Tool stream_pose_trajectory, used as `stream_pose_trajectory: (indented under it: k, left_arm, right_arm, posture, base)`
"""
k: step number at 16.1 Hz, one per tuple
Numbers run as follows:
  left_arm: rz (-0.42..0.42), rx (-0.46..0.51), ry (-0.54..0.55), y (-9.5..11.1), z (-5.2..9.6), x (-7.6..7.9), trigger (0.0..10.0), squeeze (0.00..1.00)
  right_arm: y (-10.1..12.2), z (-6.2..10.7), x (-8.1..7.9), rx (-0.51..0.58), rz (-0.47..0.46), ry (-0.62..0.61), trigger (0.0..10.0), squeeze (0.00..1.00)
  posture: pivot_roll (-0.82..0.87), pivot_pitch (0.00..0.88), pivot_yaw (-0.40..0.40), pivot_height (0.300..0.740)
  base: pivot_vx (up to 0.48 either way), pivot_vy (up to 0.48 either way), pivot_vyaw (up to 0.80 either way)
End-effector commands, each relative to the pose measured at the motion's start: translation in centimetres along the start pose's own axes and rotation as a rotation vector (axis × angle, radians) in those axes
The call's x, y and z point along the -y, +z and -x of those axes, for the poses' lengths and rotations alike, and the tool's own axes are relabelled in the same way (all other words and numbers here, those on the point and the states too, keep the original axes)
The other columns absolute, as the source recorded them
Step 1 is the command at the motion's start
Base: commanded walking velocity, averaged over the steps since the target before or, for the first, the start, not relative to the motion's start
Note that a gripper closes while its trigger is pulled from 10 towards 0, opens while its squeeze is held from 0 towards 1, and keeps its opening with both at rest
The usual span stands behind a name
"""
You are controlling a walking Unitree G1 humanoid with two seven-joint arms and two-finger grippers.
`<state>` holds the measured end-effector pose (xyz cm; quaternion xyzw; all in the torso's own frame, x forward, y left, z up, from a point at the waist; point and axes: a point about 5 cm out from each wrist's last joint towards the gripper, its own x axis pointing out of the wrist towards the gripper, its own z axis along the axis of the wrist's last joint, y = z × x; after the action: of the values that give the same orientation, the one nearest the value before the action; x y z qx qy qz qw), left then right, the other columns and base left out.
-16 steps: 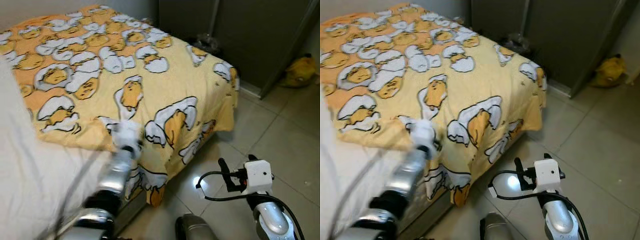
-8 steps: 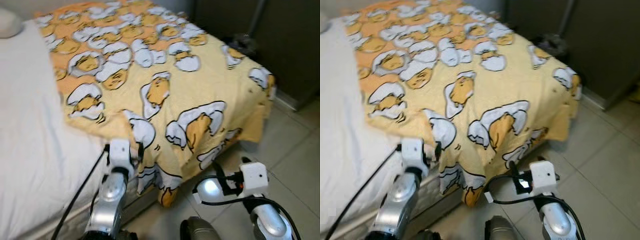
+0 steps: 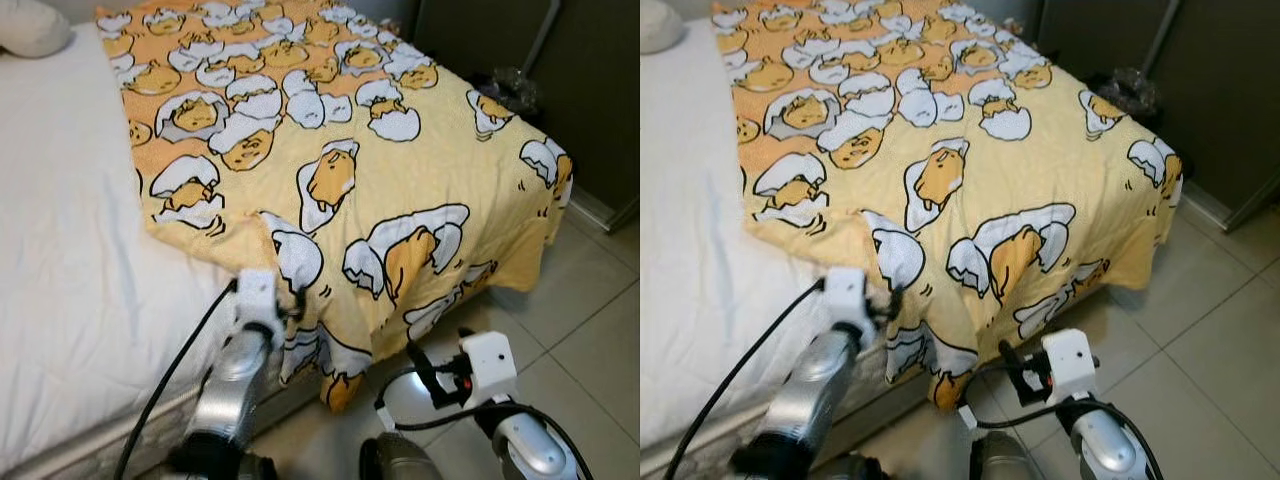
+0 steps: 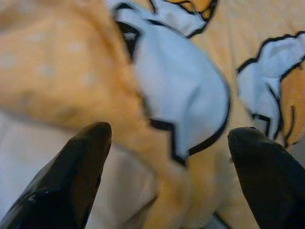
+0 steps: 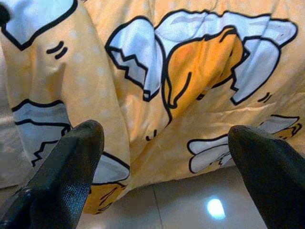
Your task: Clean up the room
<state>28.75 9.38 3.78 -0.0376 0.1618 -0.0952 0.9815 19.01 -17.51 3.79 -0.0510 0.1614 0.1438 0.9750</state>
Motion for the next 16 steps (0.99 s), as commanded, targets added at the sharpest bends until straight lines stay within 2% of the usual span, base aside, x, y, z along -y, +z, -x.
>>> stream_pose_trajectory:
  k: [1,3,7,9,12,13,14,16]
  left_arm:
    - [0.042,-0.035,-0.046,-1.0,-0.1,2.1,10.0,0.00]
    - [0.030,-0.075,-0.074,-1.2,-0.9,2.6,10.0,0.00]
    - [0.000,-0.119,-0.102,-2.1,-1.0,3.1,10.0,0.00]
    - [-0.041,-0.177,-0.092,-3.2,-1.3,3.1,0.0,0.00]
    - [-0.069,-0.235,-0.005,-3.8,-1.6,1.4,0.0,0.00]
    - [-0.060,-0.259,0.039,-4.0,-1.6,0.5,0.0,0.00]
    - [-0.013,-0.288,0.086,-4.3,-1.6,-0.6,0.0,0.00]
    - [0.015,-0.313,0.112,-4.7,-1.4,-1.4,0.0,0.00]
  right_arm:
    - [-0.2,0.0,-0.3,-0.017,-0.010,0.022,10.0,0.00]
    - [-0.3,0.2,-0.7,-0.025,-0.012,0.039,10.0,0.00]
    - [-0.5,0.7,-0.8,-0.037,-0.015,0.043,10.0,0.00]
    - [-0.5,0.8,-0.9,-0.045,-0.015,0.048,10.0,0.00]
    - [-0.4,0.8,-1.0,-0.048,-0.013,0.057,10.0,0.00]
    - [-0.4,0.8,-1.0,-0.049,-0.012,0.058,10.0,0.00]
    - [-0.4,0.8,-0.9,-0.051,-0.010,0.058,10.0,0.00]
    - [-0.4,1.0,-0.9,-0.056,-0.010,0.057,10.0,0.00]
  posture:
    - [-0.23,0.125,0.020,0.695]
    - [-0.25,0.140,0.019,0.695]
    - [-0.26,0.153,0.020,0.695]
    - [-0.26,0.158,0.015,0.695]
    - [-0.26,0.163,0.012,0.695]
    - [-0.27,0.166,0.011,0.695]
    - [-0.27,0.167,0.012,0.695]
    - [-0.27,0.170,0.009,0.695]
  base:
    - [0.000,0.000,0.00]
    - [0.000,0.000,0.00]
    - [0.000,0.000,0.00]
    - [0.000,0.000,0.00]
    - [0.000,0.000,0.00]
    - [0.000,0.000,0.00]
    - [0.000,0.000,0.00]
    - [0.000,0.000,0.00]
